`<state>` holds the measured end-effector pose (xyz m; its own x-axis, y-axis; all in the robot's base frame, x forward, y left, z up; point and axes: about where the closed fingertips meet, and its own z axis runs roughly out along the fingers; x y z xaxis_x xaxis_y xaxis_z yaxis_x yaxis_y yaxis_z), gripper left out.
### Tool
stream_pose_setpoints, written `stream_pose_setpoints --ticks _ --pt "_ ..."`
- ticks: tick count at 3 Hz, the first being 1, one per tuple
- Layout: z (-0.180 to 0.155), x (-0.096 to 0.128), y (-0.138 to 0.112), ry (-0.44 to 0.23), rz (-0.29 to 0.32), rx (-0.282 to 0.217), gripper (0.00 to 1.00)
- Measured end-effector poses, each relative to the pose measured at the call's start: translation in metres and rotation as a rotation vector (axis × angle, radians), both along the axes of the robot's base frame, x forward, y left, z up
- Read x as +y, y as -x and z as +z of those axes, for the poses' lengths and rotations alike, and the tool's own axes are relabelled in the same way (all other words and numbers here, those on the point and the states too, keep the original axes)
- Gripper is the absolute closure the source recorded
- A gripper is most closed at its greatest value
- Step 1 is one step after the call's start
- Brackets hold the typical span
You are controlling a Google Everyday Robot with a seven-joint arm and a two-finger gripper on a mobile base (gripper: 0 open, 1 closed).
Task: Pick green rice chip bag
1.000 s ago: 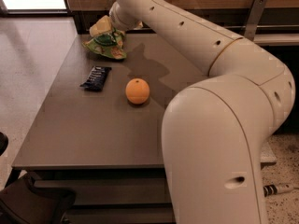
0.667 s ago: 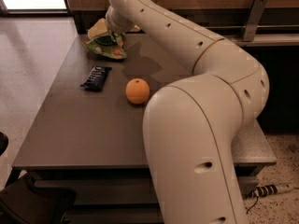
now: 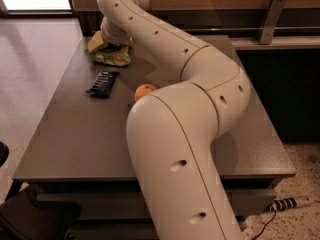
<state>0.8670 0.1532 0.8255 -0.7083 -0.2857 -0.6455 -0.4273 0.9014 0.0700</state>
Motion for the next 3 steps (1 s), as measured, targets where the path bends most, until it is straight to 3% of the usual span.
stream_pose_setpoints --ticks 1,2,3 --pt "-0.0019 -0.0002 0.0001 0.001 0.000 0.001 0.58" --pt "-0.0040 0.0008 0.0002 0.003 0.002 0.004 0.89" --pt "-0.0031 0.0008 0.0002 0.003 0.002 0.004 1.00"
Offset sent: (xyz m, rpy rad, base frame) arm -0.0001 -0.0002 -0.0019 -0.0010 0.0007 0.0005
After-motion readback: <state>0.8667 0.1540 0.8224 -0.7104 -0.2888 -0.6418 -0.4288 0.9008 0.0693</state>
